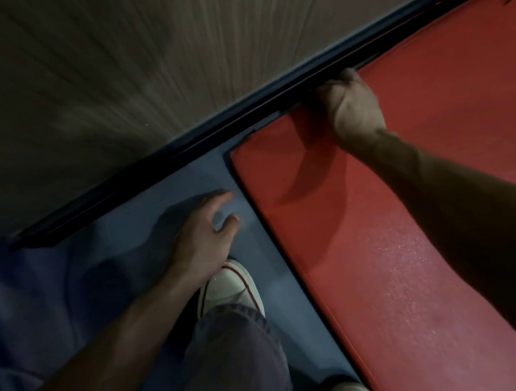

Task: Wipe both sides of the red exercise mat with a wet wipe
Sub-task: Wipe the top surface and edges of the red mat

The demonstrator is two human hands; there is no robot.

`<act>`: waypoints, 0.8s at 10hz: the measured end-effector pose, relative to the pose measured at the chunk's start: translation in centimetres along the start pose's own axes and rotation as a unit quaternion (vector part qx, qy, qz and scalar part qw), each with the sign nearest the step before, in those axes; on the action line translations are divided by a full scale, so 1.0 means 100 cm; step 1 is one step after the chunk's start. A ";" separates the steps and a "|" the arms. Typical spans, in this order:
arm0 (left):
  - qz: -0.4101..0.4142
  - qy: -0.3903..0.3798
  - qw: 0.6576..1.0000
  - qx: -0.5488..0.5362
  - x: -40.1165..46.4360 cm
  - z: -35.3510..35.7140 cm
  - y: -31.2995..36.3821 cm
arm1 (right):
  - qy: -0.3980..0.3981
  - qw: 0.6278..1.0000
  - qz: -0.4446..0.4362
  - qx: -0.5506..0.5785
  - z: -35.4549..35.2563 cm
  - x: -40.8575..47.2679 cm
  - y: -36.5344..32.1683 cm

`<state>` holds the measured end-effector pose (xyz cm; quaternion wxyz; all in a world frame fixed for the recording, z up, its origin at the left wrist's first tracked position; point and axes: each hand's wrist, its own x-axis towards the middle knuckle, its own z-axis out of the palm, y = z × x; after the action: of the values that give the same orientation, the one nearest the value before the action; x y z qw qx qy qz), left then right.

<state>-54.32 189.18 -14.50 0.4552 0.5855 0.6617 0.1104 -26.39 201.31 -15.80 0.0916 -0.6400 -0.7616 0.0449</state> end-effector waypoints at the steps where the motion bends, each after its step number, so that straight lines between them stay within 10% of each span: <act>1: -0.015 0.006 1.000 -0.007 0.005 -0.002 -0.004 | -0.019 0.993 -0.086 0.084 0.016 -0.012 -0.064; 8: -0.070 0.021 0.997 -0.018 0.008 -0.021 -0.007 | -0.003 0.989 -0.088 0.121 0.027 0.003 -0.053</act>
<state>-56.28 190.47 -14.14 0.4579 0.5268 0.7087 0.1026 -32.13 200.78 -17.45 0.1695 -0.5547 -0.8040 0.1310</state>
